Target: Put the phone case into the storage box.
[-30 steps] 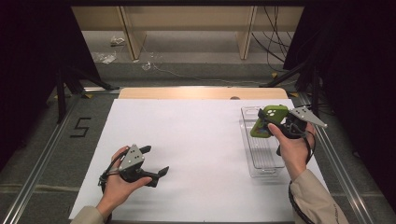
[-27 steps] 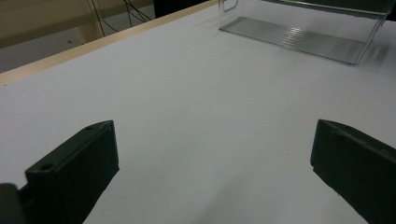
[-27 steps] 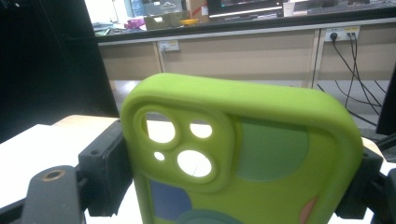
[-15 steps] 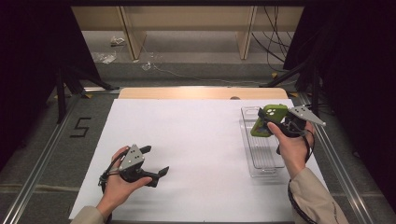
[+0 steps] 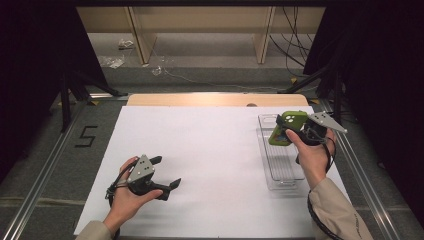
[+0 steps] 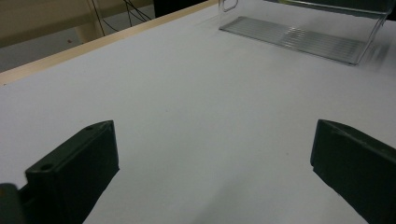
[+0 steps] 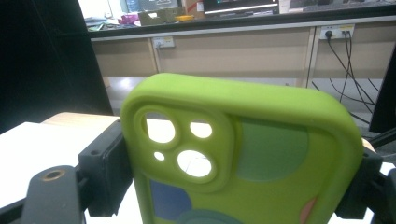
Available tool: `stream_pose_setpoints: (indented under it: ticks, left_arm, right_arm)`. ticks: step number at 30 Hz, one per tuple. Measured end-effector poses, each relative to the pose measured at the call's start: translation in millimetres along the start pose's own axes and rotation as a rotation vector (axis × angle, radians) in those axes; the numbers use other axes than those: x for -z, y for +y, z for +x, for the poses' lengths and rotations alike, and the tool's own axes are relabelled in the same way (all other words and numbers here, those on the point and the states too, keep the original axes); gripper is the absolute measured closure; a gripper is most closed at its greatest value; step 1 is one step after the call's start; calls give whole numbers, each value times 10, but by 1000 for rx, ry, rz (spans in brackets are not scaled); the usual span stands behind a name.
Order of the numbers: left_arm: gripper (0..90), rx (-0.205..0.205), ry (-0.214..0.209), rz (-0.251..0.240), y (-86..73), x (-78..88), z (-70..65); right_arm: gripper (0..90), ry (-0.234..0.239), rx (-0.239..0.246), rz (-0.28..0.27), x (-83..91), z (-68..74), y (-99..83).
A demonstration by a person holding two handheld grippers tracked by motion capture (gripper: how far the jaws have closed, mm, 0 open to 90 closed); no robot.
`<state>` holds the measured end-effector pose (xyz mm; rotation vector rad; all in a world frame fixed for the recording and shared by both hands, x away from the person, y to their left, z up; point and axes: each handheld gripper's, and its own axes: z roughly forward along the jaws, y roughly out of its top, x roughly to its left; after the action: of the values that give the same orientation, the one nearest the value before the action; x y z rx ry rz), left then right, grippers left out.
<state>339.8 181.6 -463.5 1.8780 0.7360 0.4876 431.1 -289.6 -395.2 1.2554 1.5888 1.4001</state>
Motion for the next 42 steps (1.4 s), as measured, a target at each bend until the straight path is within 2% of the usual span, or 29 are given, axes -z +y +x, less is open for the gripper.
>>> stream_pose_setpoints:
  ticks: [42]
  left_arm:
    - [4, 1, -4, 2, -5, -12, -4]
  right_arm:
    - [184, -29, 24, 37, -210, -35, -9]
